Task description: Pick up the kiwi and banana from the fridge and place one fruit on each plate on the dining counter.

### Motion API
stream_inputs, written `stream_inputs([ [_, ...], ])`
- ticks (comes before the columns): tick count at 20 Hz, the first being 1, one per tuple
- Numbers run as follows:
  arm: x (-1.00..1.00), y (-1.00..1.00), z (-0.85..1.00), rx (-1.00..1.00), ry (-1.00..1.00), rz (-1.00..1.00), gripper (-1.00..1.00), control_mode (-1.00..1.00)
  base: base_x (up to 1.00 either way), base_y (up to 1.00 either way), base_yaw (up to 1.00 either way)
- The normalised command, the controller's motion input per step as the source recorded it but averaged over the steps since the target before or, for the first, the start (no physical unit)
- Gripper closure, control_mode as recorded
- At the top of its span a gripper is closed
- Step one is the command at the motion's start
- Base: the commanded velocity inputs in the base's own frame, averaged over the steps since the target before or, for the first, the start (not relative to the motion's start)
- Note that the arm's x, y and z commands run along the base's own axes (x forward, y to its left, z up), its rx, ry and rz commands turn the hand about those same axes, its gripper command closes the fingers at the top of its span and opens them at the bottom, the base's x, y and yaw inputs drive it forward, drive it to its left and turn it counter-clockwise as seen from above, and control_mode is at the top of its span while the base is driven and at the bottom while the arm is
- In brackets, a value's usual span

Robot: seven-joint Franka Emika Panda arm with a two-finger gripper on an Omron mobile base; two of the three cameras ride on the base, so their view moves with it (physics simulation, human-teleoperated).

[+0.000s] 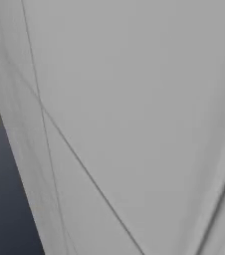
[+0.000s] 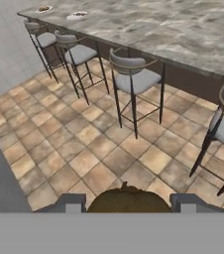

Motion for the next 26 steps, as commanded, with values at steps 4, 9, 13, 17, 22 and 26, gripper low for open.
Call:
stream_inputs([
  [4,0.00,0.00,0.00,0.00,0.00,0.00,1.00,1.00,1.00,0.69,-0.38],
  [9,0.00,0.00,0.00,0.00,0.00,0.00,1.00,1.00,1.00,0.84,-0.37],
  [13,0.00,0.00,0.00,0.00,0.00,0.00,1.00,1.00,1.00,0.66,-0.27],
  [17,0.00,0.00,0.00,0.00,0.00,0.00,1.00,1.00,1.00,-0.12,0.06],
  [22,0.00,0.00,0.00,0.00,0.00,0.00,1.00,1.00,1.00,0.12,0.03],
  [26,0.00,0.00,0.00,0.00,0.00,0.00,1.00,1.00,1.00,0.76,-0.19],
])
